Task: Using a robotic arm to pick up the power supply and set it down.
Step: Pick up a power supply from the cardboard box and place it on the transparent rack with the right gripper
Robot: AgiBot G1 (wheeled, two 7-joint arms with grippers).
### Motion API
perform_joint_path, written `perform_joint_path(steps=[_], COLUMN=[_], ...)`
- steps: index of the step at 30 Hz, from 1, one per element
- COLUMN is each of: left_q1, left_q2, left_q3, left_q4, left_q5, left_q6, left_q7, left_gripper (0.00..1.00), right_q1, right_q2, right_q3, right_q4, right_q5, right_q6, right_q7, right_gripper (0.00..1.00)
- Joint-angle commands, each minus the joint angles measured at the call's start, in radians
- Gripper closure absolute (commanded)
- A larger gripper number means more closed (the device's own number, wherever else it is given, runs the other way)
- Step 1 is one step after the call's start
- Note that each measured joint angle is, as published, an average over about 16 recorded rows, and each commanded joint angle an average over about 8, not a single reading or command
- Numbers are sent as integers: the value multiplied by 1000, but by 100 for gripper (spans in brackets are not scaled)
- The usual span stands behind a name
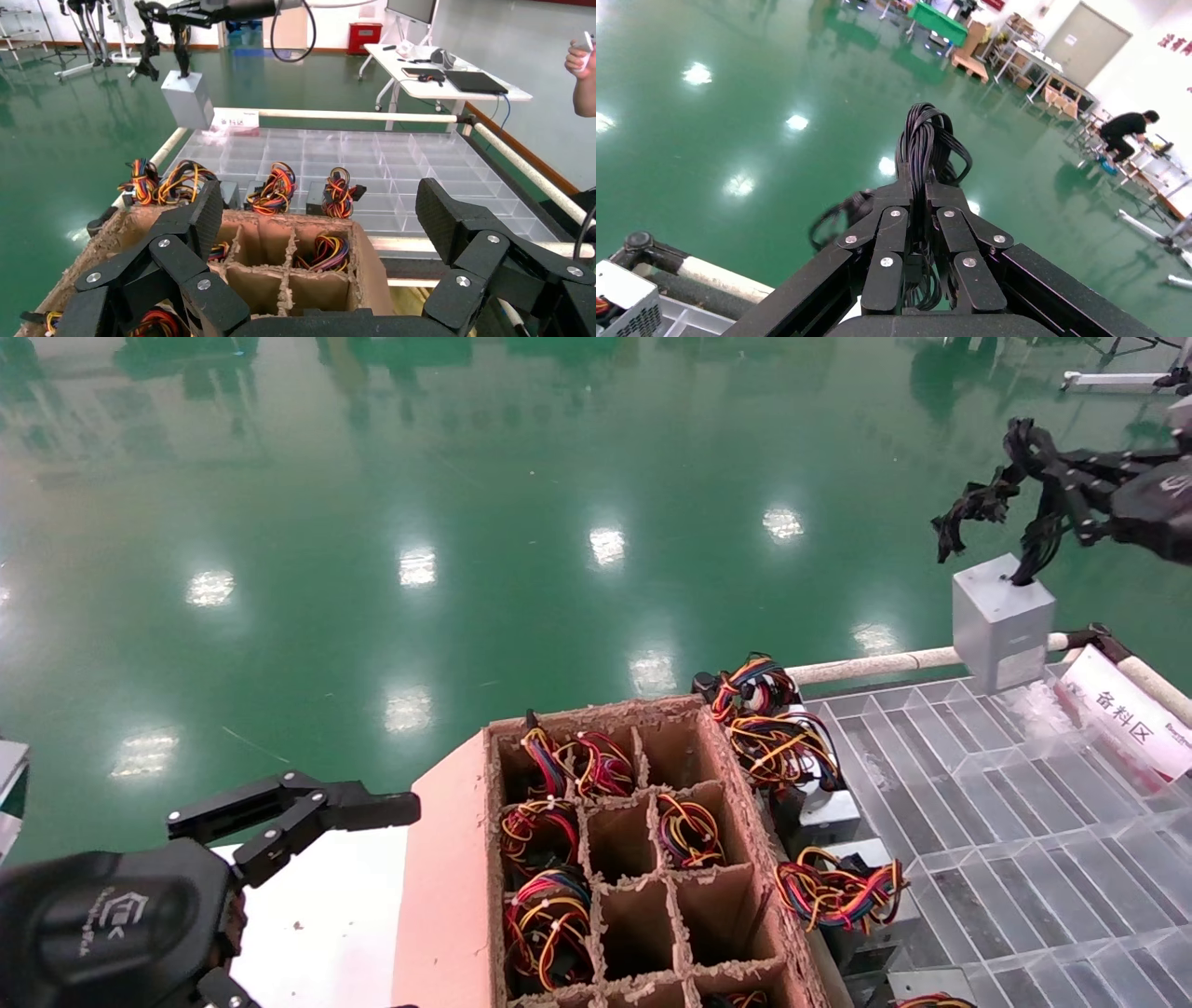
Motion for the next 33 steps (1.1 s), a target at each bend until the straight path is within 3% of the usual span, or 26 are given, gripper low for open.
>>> perform_joint_path(steps=[1,8,33], left_q1=[0,0,0], left_q2=[0,0,0], left_q3=[0,0,0], left_q4=[0,0,0], left_q5=[0,0,0], left_q6=[0,0,0], left_q7=[0,0,0], left_gripper=[0,0,0], right_q1=[-17,-64,-142], right_q2=[-7,-37,-148], right_q3=[4,14,12], right_q4=[4,17,36], right_q5=[6,21,15], right_q6=[25,69,90], right_q7=[-1,10,136], right_gripper=[100,100,100])
